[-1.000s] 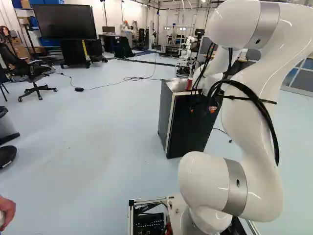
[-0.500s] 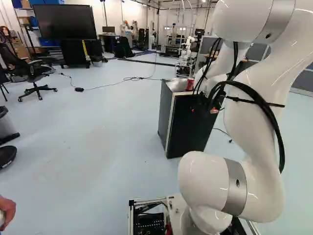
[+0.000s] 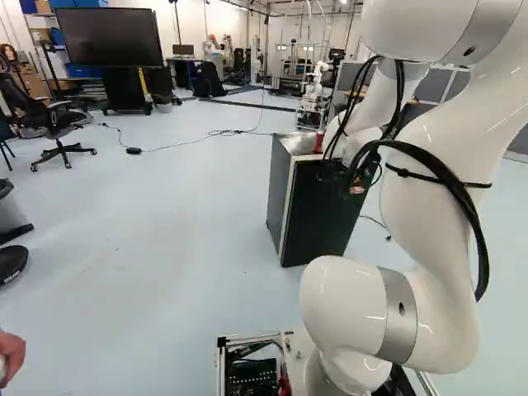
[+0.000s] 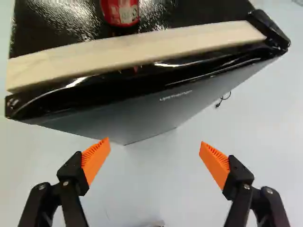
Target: Grab a drink from the fridge
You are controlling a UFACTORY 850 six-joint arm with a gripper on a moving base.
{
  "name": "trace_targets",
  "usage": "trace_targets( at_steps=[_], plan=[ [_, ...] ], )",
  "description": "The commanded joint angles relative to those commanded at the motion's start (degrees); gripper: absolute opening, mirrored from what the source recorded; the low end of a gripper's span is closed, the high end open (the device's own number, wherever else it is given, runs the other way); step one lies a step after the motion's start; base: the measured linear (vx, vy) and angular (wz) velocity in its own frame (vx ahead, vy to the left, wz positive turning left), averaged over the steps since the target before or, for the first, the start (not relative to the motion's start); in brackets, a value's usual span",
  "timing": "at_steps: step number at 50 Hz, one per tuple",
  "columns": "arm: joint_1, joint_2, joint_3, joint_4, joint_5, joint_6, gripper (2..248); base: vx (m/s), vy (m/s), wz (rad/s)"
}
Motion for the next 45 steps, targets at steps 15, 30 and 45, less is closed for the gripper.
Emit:
trace_targets(
  at_steps=[15,30,45],
  plan=[
    [2.1,0.8,1.0,0.0,7.3,0.0,247,0.000,0.000,0.000],
    [3.1,0.7,0.8,0.0,14.7,0.0,247,0.000,0.000,0.000],
    [3.4,-0.3,-0.3,0.0,21.7,0.0,247,0.000,0.000,0.000]
  ],
)
